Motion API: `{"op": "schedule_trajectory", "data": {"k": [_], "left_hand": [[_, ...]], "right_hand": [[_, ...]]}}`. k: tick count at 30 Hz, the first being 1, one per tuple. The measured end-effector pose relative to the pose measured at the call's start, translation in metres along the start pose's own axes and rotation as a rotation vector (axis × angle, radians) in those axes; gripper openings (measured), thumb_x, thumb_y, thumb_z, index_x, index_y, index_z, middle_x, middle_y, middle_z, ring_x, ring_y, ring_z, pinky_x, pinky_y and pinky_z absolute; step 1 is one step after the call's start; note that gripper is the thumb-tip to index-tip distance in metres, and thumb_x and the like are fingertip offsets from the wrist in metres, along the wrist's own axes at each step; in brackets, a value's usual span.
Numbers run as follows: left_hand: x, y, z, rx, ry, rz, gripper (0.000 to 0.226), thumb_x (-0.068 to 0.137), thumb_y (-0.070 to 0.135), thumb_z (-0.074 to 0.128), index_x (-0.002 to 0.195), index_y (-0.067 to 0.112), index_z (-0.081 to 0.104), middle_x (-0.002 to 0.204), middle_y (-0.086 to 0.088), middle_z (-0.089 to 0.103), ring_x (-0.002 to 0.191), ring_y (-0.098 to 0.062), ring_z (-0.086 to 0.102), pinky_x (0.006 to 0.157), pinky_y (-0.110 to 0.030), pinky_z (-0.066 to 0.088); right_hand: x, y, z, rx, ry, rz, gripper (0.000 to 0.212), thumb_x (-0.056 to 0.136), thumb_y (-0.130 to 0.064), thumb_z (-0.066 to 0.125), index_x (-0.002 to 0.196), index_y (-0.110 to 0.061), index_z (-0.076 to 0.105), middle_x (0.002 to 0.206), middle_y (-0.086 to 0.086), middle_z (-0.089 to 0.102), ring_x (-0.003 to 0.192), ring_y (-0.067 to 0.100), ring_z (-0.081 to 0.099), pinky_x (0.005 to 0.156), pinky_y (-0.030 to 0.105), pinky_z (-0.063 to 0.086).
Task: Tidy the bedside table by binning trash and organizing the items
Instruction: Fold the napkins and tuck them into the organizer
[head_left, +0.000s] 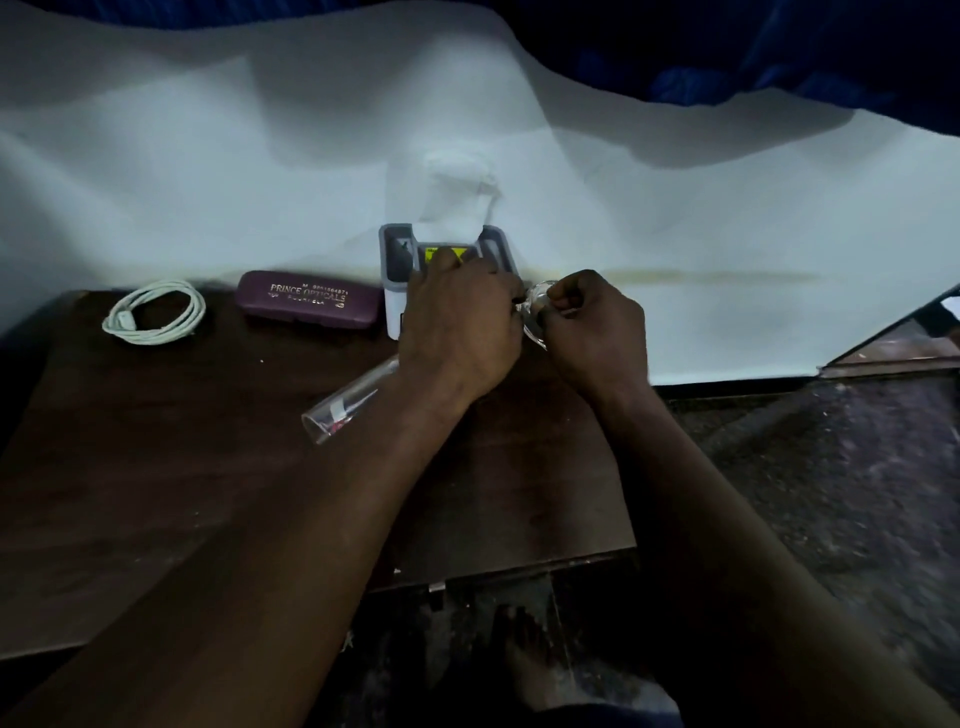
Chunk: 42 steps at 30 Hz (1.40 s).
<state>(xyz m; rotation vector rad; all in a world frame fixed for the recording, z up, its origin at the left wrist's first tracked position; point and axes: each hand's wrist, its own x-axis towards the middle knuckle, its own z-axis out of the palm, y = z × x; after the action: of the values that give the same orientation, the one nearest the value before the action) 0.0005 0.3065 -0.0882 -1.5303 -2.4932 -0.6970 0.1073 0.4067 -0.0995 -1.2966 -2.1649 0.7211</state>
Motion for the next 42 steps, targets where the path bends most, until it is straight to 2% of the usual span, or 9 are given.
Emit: {"op": "schedule_trajectory", "data": {"k": [7,14,21,26,30,35,37,39,42], "left_hand": [[-0.011,0.012,0.0,0.056,-0.069,0.081,0.035,0.087,0.04,0.053,0.11,0.027,0.075,0.107,-0.001,0.072,0.108,-0.032,0.059,0.095,-0.048,0.047],[-0.012,0.027,0.006,-0.007,-0.101,0.113,0.025,0.091,0.03,0.061,0.113,0.022,0.07,0.106,-0.007,0.071,0.099,-0.037,0.068,0.077,-0.044,0.055],[-0.007,0.023,0.016,0.009,-0.147,0.072,0.027,0.091,0.032,0.058,0.115,0.024,0.069,0.102,-0.012,0.073,0.096,-0.039,0.069,0.073,-0.043,0.054],[-0.006,0.021,0.02,0.006,-0.164,0.079,0.03,0.092,0.035,0.057,0.119,0.027,0.068,0.101,-0.013,0.072,0.096,-0.04,0.068,0.073,-0.043,0.055],[-0.005,0.019,0.023,-0.017,-0.178,0.077,0.028,0.092,0.034,0.057,0.116,0.024,0.069,0.101,-0.014,0.072,0.097,-0.04,0.067,0.074,-0.043,0.054],[-0.001,0.017,0.022,-0.119,-0.145,0.061,0.03,0.089,0.031,0.057,0.115,0.022,0.069,0.104,-0.01,0.074,0.095,-0.035,0.069,0.076,-0.04,0.054],[0.0,0.016,0.021,-0.169,-0.144,0.037,0.033,0.089,0.033,0.062,0.12,0.021,0.066,0.108,-0.01,0.073,0.099,-0.035,0.068,0.076,-0.038,0.051],[0.0,0.017,0.022,-0.199,-0.18,0.047,0.043,0.087,0.034,0.067,0.129,0.022,0.061,0.117,-0.011,0.071,0.106,-0.036,0.067,0.082,-0.038,0.053],[-0.003,0.022,0.029,-0.199,-0.318,0.11,0.062,0.086,0.034,0.069,0.143,0.024,0.051,0.135,-0.009,0.064,0.121,-0.035,0.061,0.093,-0.04,0.052]], "right_hand": [[-0.013,0.017,-0.017,-0.074,0.004,0.02,0.032,0.08,-0.035,0.066,0.108,-0.021,0.07,0.112,0.003,0.071,0.107,0.028,0.065,0.09,0.04,0.053],[-0.007,0.036,-0.004,-0.102,-0.046,0.146,0.071,0.074,-0.057,0.074,0.136,-0.029,0.053,0.142,0.007,0.054,0.126,0.035,0.056,0.102,0.048,0.05],[0.006,0.044,0.016,-0.157,-0.066,0.119,0.087,0.08,-0.047,0.078,0.155,-0.042,0.034,0.159,0.001,0.042,0.138,0.037,0.044,0.106,0.053,0.043],[0.008,0.05,0.02,-0.212,-0.105,0.104,0.071,0.085,-0.051,0.072,0.15,-0.046,0.043,0.156,-0.004,0.044,0.137,0.034,0.04,0.104,0.051,0.04],[0.008,0.045,0.021,-0.232,-0.056,0.036,0.078,0.07,-0.07,0.049,0.138,-0.032,0.06,0.134,0.001,0.064,0.121,0.035,0.06,0.092,0.04,0.042],[0.013,0.029,0.002,0.011,-0.022,0.228,0.061,0.074,-0.066,0.071,0.124,-0.031,0.068,0.122,0.001,0.074,0.116,0.025,0.066,0.094,0.029,0.048],[0.02,0.025,-0.002,0.142,-0.05,0.344,0.058,0.074,-0.07,0.069,0.114,-0.028,0.072,0.116,-0.002,0.075,0.107,0.022,0.069,0.091,0.029,0.05],[0.023,0.022,-0.008,0.398,-0.084,0.498,0.051,0.076,-0.07,0.064,0.094,-0.023,0.073,0.102,0.002,0.076,0.086,0.022,0.073,0.087,0.039,0.059],[0.027,0.031,-0.007,0.828,-0.08,0.693,0.035,0.092,-0.05,0.055,0.087,-0.018,0.069,0.087,0.007,0.076,0.069,0.023,0.072,0.069,0.034,0.06]]}}
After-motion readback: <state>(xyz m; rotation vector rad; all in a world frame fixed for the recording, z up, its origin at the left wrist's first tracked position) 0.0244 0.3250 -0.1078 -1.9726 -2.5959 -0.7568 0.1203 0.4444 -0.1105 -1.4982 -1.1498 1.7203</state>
